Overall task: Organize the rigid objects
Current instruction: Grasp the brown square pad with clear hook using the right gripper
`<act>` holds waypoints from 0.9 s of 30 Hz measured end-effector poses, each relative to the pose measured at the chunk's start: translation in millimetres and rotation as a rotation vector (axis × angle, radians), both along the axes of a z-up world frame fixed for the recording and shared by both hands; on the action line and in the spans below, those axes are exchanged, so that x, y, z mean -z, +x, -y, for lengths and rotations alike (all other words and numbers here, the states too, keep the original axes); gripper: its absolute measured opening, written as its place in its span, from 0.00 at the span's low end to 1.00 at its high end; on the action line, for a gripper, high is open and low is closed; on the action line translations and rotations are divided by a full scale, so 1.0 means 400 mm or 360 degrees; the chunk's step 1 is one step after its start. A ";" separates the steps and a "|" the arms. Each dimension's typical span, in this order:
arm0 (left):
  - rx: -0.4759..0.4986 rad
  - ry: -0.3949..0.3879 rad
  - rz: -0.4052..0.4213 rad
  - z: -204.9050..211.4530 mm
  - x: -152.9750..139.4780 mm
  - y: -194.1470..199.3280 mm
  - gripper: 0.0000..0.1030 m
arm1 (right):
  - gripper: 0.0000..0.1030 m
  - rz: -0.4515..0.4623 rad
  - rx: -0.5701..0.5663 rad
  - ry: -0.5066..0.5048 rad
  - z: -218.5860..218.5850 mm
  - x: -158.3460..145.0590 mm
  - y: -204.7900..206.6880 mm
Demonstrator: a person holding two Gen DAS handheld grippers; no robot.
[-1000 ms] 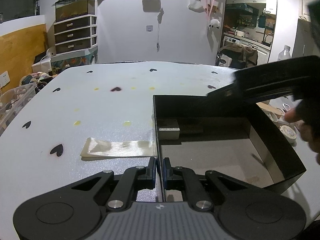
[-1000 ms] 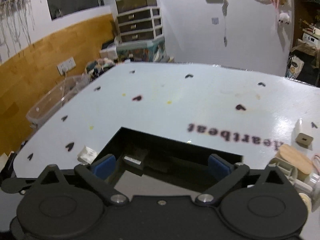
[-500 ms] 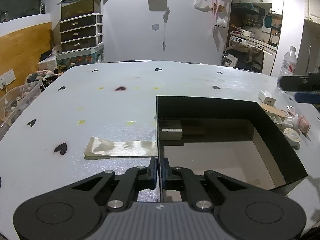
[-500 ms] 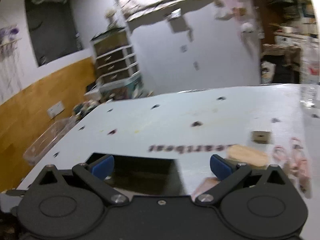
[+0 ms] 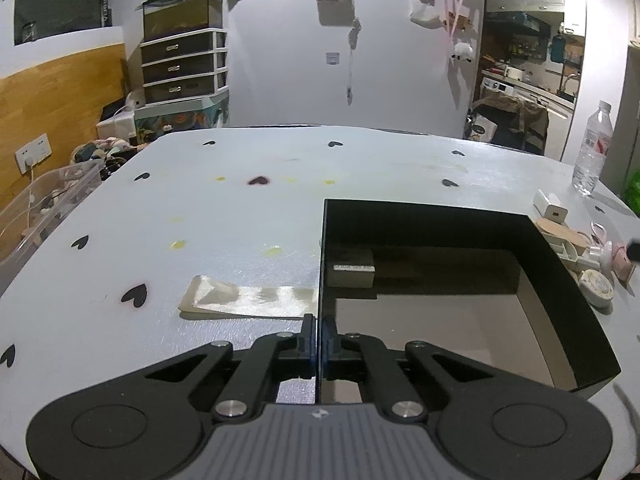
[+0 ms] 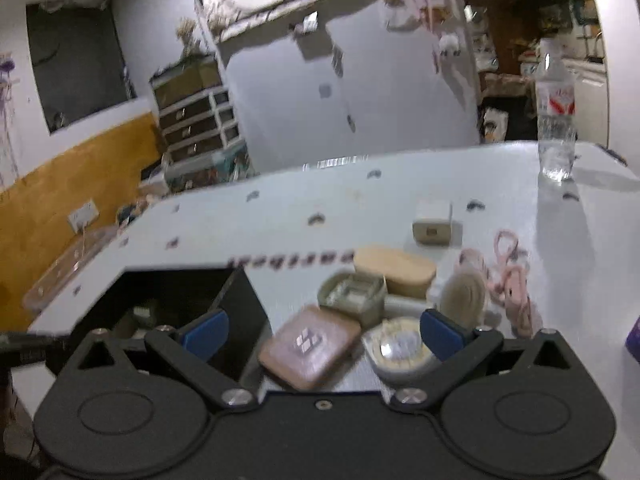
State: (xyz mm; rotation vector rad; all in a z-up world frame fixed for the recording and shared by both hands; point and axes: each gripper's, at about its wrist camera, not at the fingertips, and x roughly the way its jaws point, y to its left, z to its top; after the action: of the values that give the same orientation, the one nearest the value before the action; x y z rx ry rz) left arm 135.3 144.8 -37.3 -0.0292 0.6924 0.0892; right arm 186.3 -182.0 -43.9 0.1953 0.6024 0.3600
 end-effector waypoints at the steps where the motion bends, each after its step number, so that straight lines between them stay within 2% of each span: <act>1: -0.0006 -0.0002 0.0000 0.001 -0.001 0.002 0.03 | 1.00 -0.0020 -0.0042 0.0003 0.002 0.009 0.001; 4: -0.0026 -0.0001 -0.0003 0.005 -0.003 0.004 0.03 | 1.00 -0.0082 -0.0240 -0.0030 -0.008 0.034 0.008; 8: -0.0044 0.0004 -0.0009 0.009 -0.006 0.007 0.04 | 0.99 -0.0064 -0.0494 -0.0242 -0.045 0.058 0.026; 13: -0.0074 0.0001 -0.0018 0.012 -0.009 0.006 0.04 | 0.96 -0.0040 -0.0773 -0.0419 -0.080 0.071 0.092; 15: -0.0083 0.0000 -0.0020 0.013 -0.010 0.007 0.05 | 0.94 -0.0094 -0.0787 -0.0442 -0.087 0.084 0.127; 22: -0.0100 0.0002 -0.0032 0.014 -0.015 0.011 0.05 | 0.93 -0.0107 -0.0848 -0.0433 -0.099 0.097 0.206; 27: -0.0104 0.0000 -0.0034 0.012 -0.015 0.012 0.05 | 0.92 -0.0154 -0.1033 -0.0536 -0.136 0.106 0.180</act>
State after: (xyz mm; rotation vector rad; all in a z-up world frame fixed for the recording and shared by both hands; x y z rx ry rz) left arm 140.0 139.8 -31.2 -0.0510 0.7128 0.1524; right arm 258.3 -127.8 -86.4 -0.3195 0.8060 0.8689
